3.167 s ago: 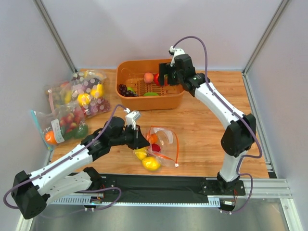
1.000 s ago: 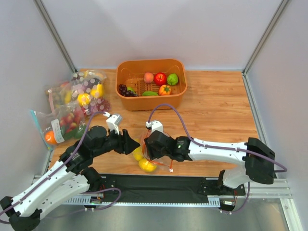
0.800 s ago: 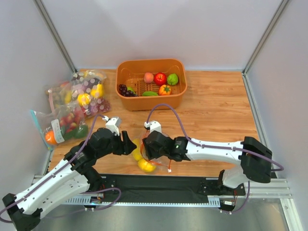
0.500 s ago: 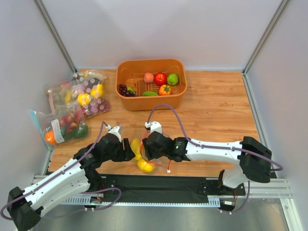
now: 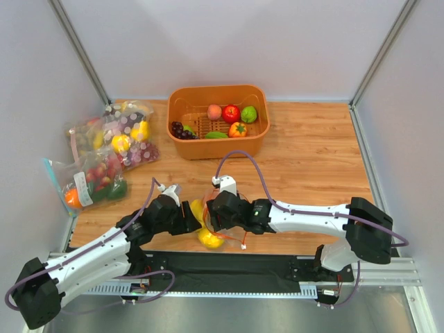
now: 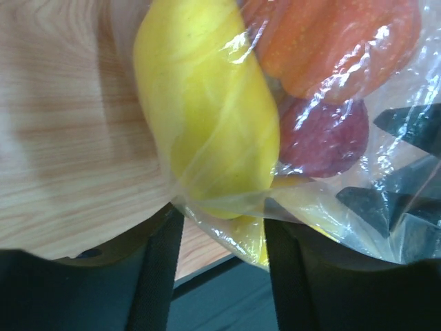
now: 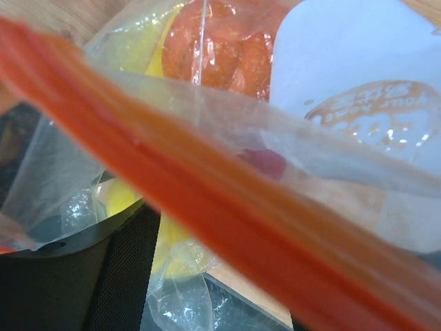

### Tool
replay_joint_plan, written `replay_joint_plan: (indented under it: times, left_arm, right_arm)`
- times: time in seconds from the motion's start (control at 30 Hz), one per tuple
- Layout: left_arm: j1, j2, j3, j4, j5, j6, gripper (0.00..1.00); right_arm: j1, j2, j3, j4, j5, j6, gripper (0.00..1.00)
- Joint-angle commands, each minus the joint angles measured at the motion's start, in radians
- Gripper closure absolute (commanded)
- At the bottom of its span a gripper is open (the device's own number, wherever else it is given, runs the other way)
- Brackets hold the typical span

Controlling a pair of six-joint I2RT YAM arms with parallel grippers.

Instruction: Open the zip-top bag and remove the fake food

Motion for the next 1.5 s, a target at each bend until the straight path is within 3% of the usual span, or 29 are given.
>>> replay_joint_plan:
  times: [0.0,0.23,0.53,0.9,1.2,1.47]
  left_arm:
    - [0.003,0.025,0.003,0.102,0.037,-0.022,0.46]
    - [0.001,0.022,-0.014,0.113,0.04,-0.022,0.78]
    - [0.003,0.009,-0.03,0.111,0.046,-0.025,1.0]
    - [0.001,-0.072,-0.068,0.062,0.032,-0.044,1.0]
    - [0.003,-0.041,-0.06,0.093,0.046,-0.04,1.0]
    - [0.003,0.046,-0.021,0.154,0.069,-0.021,1.0]
  right_arm:
    - [0.006,-0.018,-0.006,0.039,0.039,0.037,0.33]
    - [0.006,0.016,-0.012,0.061,0.072,0.092,0.27]
    - [0.003,0.074,-0.001,0.018,0.168,0.17,0.23]
    - [-0.017,0.053,-0.066,0.03,0.2,0.259,0.21]
    - [-0.012,0.108,-0.028,0.029,0.187,0.252,0.21]
    - [0.003,0.151,-0.035,0.035,0.159,0.25,0.5]
